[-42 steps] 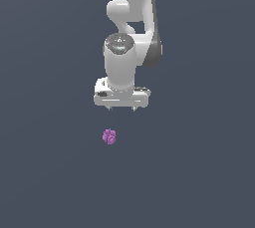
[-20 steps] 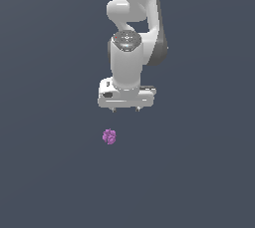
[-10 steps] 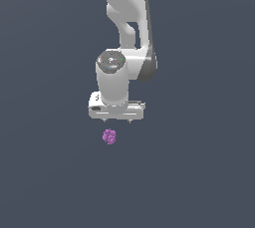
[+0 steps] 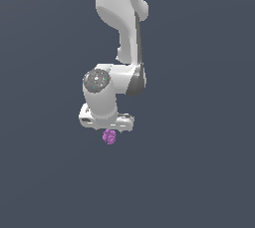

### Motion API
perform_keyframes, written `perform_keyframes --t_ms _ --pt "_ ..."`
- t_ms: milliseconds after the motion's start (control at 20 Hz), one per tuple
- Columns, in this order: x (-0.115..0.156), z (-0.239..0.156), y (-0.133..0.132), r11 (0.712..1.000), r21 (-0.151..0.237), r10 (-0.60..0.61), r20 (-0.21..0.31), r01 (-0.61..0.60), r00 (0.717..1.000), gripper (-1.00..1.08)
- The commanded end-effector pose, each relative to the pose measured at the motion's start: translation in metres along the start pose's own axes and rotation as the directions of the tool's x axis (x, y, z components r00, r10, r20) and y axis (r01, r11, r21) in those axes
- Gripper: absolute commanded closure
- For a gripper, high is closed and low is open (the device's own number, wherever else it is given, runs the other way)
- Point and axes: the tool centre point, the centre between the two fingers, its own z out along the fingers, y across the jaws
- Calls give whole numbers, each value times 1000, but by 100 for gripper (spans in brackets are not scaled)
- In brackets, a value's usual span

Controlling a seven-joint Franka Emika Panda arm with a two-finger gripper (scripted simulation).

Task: Pick up the object and move it to a goal position.

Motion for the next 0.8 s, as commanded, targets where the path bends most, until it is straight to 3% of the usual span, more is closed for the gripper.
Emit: perform_keyframes --t_ms 0,400,750 --pt "3 5 4 1000 1 8 -1 -8 1000 -92" --pt "3 12 5 1000 1 9 0 -9 1000 -92" --pt "2 46 5 1000 1 10 0 -10 1000 -92"
